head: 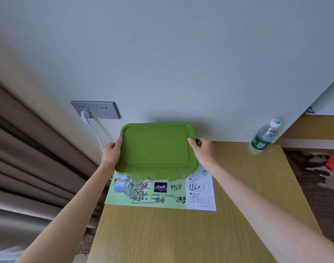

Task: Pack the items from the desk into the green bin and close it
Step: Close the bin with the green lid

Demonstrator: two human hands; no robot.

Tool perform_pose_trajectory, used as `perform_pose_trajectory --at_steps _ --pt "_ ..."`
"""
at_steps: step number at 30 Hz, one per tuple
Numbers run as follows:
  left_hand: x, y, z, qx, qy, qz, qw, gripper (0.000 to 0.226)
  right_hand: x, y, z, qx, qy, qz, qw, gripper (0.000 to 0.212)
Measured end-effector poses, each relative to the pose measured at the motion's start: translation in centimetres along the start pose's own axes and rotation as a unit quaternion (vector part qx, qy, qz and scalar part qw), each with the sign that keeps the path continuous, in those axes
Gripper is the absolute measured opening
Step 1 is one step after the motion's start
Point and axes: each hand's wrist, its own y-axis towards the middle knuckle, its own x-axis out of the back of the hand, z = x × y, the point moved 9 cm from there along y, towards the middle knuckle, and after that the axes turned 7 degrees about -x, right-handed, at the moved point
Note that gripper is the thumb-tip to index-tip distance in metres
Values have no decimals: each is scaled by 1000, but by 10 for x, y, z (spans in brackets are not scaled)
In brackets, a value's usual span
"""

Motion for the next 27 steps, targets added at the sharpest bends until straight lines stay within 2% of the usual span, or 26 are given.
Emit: perform_pose_trajectory --at_steps 16,22,27 --pt "3 77 13 10 -17 7 1000 40 -57 47 13 -13 -34 11 999 44" --pt "5 86 14 -12 20 0 1000 49 -62 47 10 7 -18 -2 1000 42" --pt "4 79 5 -7 77 16 997 51 -68 48 9 -21 -96 23 995 45"
